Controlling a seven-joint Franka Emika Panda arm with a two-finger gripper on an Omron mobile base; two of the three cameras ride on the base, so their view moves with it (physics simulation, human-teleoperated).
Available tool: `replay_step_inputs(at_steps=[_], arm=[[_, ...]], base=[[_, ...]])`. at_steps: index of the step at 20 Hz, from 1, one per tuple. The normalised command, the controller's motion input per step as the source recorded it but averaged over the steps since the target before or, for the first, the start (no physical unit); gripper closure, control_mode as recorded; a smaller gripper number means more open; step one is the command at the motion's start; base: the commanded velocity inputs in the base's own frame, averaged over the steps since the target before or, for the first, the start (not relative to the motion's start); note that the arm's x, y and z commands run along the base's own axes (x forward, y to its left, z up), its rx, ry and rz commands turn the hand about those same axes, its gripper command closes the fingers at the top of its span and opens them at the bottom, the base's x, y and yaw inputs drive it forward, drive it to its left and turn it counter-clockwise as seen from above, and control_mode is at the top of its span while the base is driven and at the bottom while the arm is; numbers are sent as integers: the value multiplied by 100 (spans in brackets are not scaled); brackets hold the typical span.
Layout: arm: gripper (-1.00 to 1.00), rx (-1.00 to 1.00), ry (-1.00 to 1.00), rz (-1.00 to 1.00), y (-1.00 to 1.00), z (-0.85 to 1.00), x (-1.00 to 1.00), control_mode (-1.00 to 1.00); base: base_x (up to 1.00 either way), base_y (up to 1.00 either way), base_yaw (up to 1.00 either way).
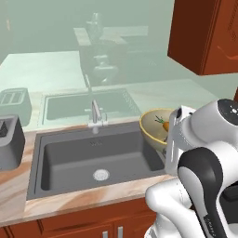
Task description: Pick the carrot from the cabinet and place it in the bowl. Then pick the bowl and place it in the sink. Then turn on the sink facuet.
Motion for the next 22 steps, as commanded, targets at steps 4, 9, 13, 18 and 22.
replay_step_inputs(at_steps=[4,9,13,18,22], arm=[[100,0,0,0,0,0,0,100],[100,0,0,0,0,0,0,100],[100,0,1,1,-2,-5,9,-100],[100,0,5,16,-18,-39,51,-100],[100,-1,6,27,-9,-66,77,-100]], base=[[46,0,-1],[30,0,0],[22,0,0],[0,0,0],[0,0,0]])
